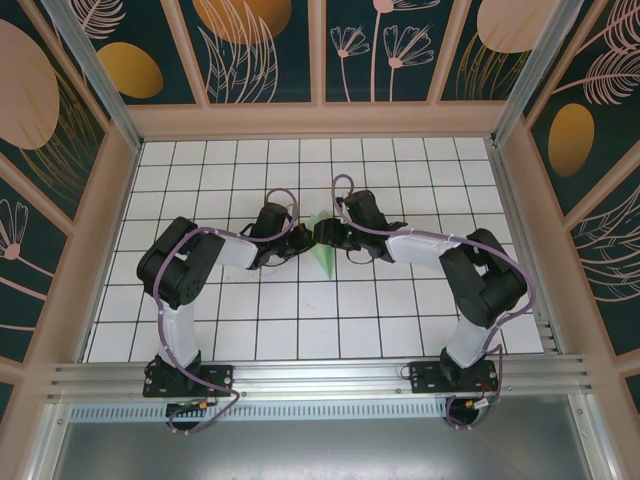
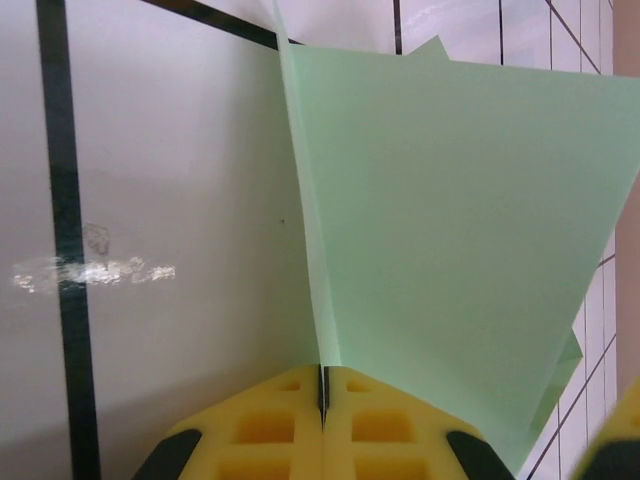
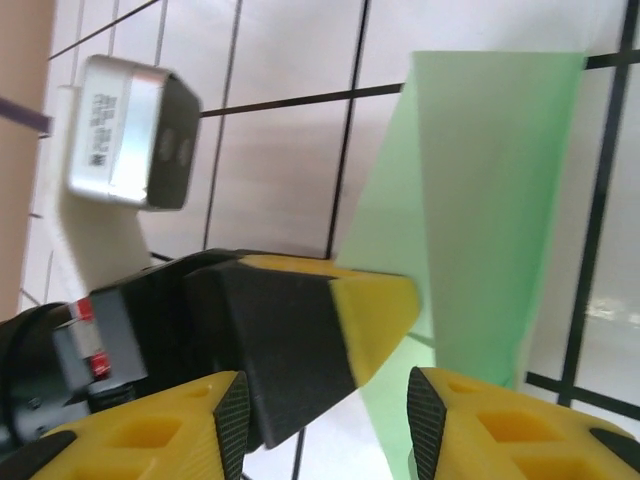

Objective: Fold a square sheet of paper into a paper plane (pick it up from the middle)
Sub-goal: Move the paper plane to the center of the table.

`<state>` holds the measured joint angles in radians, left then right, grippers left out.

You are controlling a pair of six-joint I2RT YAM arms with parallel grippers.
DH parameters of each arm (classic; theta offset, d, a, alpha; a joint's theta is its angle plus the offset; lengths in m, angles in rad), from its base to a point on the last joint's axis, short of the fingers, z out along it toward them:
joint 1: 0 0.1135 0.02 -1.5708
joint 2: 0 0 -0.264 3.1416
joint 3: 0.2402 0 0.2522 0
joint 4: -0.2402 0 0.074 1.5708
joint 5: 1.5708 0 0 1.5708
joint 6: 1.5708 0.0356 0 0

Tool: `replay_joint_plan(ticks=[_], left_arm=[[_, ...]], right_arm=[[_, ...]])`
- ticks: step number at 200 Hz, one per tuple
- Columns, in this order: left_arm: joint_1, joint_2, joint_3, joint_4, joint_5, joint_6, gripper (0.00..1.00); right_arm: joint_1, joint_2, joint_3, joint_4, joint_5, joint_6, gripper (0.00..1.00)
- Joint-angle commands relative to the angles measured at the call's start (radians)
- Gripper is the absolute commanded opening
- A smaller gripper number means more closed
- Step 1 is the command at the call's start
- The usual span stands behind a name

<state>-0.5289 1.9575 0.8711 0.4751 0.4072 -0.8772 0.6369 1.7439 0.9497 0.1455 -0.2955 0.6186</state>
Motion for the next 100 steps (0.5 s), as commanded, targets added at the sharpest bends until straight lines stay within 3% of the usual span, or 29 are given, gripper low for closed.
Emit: replay_joint_plan(ticks=[1, 100], left_arm=[[0.004, 0.018, 0.008, -0.014, -0.007, 0.015, 0.0], [0.004, 0.033, 0.012, -0.019, -0.013, 0.007, 0.0]], right_arm=[[-0.002, 0.034, 0.027, -0.067, 0.072, -0.005, 0.48], [0.007, 0.02, -0.005, -0.097, 0.053, 0.012, 0.49]])
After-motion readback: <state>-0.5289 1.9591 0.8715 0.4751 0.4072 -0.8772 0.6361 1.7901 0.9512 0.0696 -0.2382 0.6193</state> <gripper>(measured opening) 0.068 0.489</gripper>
